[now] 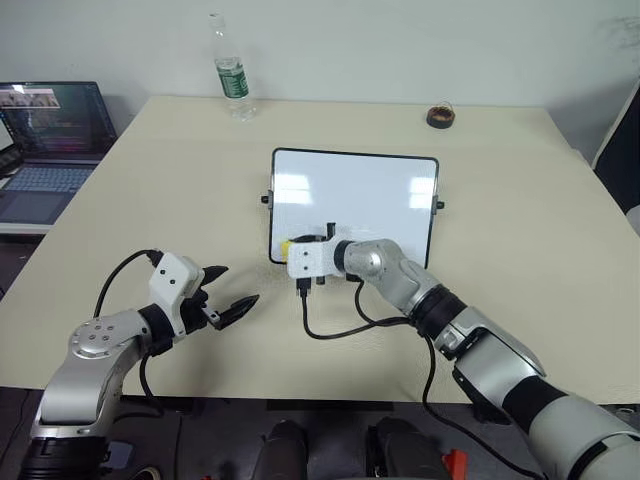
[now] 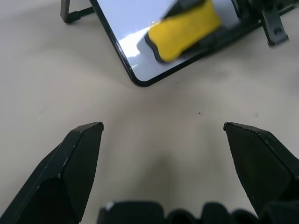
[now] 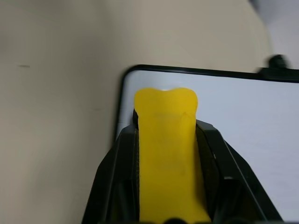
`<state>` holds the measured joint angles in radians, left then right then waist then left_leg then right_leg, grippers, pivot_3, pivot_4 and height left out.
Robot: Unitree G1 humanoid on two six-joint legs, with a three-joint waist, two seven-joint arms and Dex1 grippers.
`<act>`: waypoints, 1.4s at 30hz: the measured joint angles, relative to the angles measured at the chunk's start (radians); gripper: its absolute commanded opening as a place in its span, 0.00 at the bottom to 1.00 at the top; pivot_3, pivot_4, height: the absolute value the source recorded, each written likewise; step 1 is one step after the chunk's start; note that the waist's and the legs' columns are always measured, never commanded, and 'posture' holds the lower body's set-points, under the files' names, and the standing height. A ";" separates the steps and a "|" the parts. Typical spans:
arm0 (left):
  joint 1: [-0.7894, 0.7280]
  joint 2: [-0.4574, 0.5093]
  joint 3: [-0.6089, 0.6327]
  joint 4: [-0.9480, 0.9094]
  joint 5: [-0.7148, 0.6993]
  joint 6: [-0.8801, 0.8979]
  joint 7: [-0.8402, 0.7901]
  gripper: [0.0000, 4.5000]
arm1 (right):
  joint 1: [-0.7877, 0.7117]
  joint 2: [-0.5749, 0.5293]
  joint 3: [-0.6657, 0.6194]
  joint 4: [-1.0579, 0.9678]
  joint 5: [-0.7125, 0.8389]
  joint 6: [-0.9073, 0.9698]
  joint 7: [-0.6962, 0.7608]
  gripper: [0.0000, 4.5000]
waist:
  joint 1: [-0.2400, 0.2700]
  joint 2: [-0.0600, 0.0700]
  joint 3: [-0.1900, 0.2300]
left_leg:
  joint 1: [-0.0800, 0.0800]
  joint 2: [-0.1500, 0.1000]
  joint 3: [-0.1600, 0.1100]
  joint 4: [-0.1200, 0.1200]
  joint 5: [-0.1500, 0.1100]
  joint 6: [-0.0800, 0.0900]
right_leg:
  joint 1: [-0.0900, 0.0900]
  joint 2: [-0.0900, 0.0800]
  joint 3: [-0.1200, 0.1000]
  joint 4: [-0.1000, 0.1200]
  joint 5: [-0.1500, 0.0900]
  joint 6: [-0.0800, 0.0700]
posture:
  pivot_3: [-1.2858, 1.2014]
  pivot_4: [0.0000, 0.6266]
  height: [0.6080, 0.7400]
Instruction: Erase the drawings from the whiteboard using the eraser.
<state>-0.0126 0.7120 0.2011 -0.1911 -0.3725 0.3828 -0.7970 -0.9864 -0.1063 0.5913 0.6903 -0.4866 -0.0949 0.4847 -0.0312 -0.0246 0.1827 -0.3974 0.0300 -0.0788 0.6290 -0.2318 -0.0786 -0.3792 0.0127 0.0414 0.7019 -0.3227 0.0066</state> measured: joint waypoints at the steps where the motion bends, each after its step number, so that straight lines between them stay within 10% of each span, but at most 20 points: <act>1: 0.000 0.000 0.000 0.001 0.000 0.000 0.000 1.00 | -0.010 -0.011 -0.012 0.000 0.000 -0.001 -0.004 0.27 | 0.001 0.000 0.000 | 0.000 0.000 0.000 0.000 0.000 0.000 | 0.000 0.000 0.000 0.000 0.000 0.000 | 0.52 0.24 1.00; 11: -0.009 -0.003 -0.004 0.022 0.002 -0.012 -0.001 1.00 | 0.101 -0.123 0.031 -0.151 -0.030 -0.055 0.100 0.27 | 0.000 -0.001 0.000 | 0.001 0.000 0.000 0.000 0.000 0.000 | 0.001 0.000 0.000 -0.001 0.000 0.000 | 0.52 0.24 1.00; 42: -0.023 0.000 -0.017 0.021 0.002 0.000 0.000 1.00 | 0.043 0.010 -0.004 -0.047 -0.079 -0.026 -0.039 0.27 | -0.003 0.000 0.000 | 0.000 0.000 0.001 -0.001 0.000 0.000 | -0.001 0.000 0.001 -0.001 0.000 0.000 | 0.52 0.24 1.00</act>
<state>-0.0352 0.7117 0.1838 -0.1701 -0.3704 0.3829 -0.7972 -0.9438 -0.0964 0.5875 0.6435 -0.5655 -0.1212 0.4458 -0.0345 -0.0250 0.1825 -0.3979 0.0299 -0.0780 0.6283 -0.2319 -0.0785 -0.3798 0.0128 0.0421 0.7007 -0.3228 0.0065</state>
